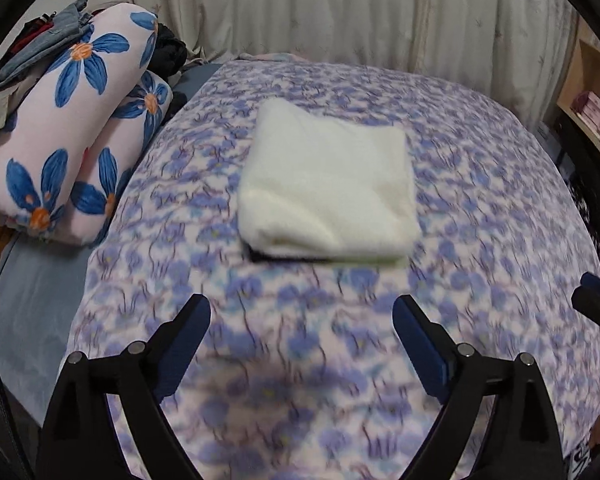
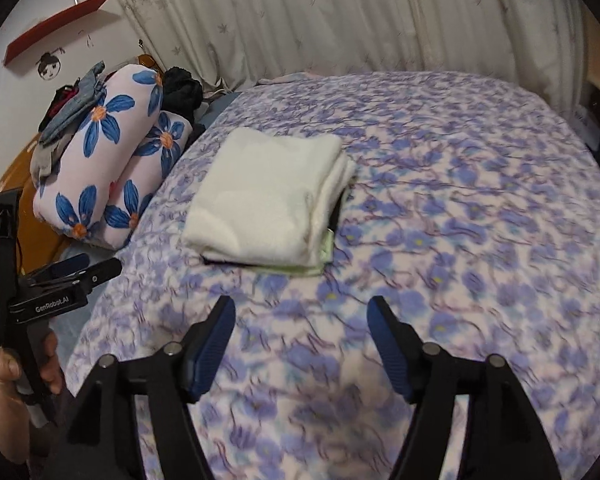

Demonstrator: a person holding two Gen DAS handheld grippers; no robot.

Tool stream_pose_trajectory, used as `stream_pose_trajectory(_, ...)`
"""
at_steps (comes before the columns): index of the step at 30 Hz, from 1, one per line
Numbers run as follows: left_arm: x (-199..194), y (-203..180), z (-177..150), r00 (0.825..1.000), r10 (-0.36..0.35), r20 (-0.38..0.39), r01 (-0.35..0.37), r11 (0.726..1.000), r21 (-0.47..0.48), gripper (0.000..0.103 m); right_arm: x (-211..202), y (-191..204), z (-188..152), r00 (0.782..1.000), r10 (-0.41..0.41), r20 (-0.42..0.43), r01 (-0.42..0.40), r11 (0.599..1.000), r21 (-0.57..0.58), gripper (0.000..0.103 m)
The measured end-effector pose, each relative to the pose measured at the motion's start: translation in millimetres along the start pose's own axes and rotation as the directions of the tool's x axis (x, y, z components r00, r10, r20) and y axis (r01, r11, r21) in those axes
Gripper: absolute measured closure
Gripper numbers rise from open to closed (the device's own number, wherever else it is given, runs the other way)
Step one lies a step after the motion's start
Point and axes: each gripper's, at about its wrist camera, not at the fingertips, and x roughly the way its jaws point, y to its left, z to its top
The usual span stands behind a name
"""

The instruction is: Fold large clothes

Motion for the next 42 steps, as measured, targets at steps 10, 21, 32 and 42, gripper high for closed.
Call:
stream_pose_trajectory(10, -39, -63, -83, 0.991, -0.134, -0.025, 0.135, 0.989, 0.057, 0.009, -44, -27, -74, 0.999, -0.037, -0.016, 0.037, 0.999, 0.033, 0.013)
stream_pose_trajectory(21, -69, -102, -161, 0.990, -0.138, 0.028, 0.139, 0.990, -0.006, 0.009, -73, -47, -152, 0.999, -0.047, 0.008, 0.046, 0.995, 0.086, 0.013)
stream_pose_trajectory(32, -65, -126, -221, 0.993, -0.119, -0.001, 0.119, 0.992, -0.045, 0.009, -84, -41, -205, 0.990, -0.128, 0.054, 0.122, 0.987, 0.103, 0.013)
stream_pose_trajectory(42, -73, -141, -234, 0.999, -0.032, 0.019, 0.032, 0.999, 0.011, 0.009, -85, -33, -215, 0.986, -0.160, 0.047, 0.157, 0.986, 0.056, 0.013)
